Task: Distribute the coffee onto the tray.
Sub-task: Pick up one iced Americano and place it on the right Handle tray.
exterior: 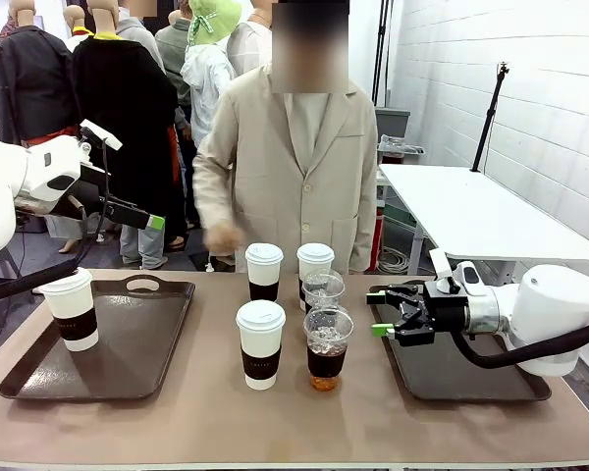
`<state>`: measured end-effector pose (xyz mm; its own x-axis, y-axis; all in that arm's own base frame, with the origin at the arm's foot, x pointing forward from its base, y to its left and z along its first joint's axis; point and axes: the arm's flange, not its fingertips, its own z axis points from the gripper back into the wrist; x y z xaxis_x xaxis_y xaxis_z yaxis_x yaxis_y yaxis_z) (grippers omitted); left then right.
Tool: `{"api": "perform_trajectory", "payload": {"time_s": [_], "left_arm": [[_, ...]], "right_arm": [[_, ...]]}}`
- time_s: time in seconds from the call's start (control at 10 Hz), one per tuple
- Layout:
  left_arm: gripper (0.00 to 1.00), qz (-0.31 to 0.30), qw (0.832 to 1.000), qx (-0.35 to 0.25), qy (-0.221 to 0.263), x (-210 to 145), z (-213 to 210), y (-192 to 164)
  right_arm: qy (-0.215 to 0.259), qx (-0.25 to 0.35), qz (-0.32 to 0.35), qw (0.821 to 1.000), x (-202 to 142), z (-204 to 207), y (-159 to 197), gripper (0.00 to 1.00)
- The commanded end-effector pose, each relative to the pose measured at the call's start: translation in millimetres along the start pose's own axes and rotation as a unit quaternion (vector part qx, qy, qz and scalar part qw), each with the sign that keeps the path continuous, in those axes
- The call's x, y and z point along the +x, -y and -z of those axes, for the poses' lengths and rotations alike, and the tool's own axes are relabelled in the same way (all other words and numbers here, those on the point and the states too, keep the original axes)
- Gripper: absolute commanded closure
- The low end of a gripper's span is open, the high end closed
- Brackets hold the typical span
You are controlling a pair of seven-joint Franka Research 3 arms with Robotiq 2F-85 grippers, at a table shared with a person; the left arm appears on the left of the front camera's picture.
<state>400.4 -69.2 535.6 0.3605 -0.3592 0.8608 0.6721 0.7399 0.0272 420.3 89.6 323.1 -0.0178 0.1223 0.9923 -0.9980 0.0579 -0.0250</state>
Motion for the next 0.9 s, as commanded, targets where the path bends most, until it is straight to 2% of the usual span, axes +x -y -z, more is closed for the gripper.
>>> {"api": "perform_trajectory", "payload": {"time_s": [0.0, 0.2, 0.8], "left_arm": [[0.0, -0.005, 1.0, 0.001, -0.001, -1.0, 0.7, -0.3], [0.0, -0.005, 1.0, 0.001, -0.001, -1.0, 0.7, -0.3], [0.0, -0.005, 1.0, 0.001, -0.001, -1.0, 0.7, -0.3]], "right_arm": [[0.001, 0.004, 0.002, 1.0, -0.2, 1.3, -1.3, 0.0], [0.0, 0.0, 0.0, 1.0, 0.0, 0.0, 0.0, 0.0], [-0.002, 0.002, 0.022, 1.0, -42.4, 18.1, 15.3, 0.0]]}}
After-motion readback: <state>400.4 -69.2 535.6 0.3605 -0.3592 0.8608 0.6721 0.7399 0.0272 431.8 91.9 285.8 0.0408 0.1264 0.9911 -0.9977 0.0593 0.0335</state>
